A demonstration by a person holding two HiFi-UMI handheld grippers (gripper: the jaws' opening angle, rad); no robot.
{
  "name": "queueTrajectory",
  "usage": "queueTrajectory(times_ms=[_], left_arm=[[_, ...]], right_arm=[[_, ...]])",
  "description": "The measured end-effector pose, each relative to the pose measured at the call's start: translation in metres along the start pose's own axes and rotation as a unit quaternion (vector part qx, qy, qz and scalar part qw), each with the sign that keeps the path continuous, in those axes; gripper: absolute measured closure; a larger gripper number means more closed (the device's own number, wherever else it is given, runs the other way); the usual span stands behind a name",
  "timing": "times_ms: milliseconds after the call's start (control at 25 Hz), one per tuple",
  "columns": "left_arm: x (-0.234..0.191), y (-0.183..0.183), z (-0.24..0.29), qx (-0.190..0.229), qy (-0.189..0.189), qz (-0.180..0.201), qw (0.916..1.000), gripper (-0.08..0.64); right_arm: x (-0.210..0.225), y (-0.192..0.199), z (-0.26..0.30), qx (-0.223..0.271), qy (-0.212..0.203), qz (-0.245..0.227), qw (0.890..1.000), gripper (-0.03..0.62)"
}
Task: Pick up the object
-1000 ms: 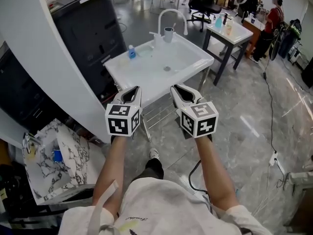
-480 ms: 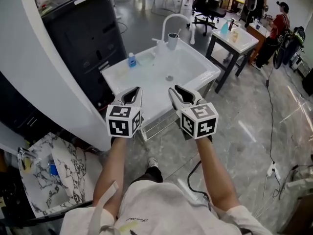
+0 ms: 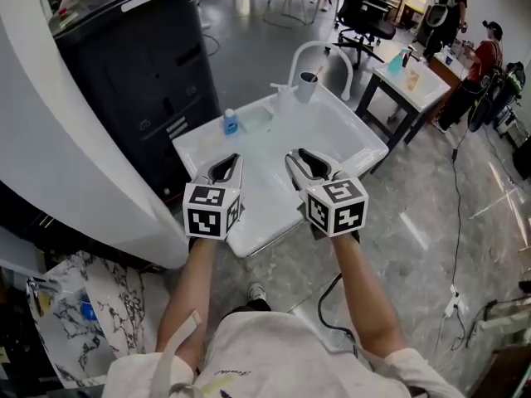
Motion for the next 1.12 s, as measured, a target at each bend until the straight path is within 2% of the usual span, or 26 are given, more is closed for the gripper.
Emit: queueTrajectory(times_ms=[520,1120], left_arm=[[-0.049,-0.013,0.067,-0.003,0.003,0.002,1.0,0.546],[-0.079,-0.018,0.091,0.003,-0.005,0.001,1.0,0.548]], right_arm=[[0.036,-0.019,0.08,-0.009,-0.008,-0.007,1.0,0.453],[0.045,-0.021,0.122,-0.02,-0.023,-0.028,0.999,0.44]])
Point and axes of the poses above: the fingertips, and each gripper's own axes: z forward along the fingers, x to its right, y out of its underside, the point moved 5 cm from there along -z, backward along the fingers, and after that the axes turned 1 degree about -y, right-handed, at the moved point
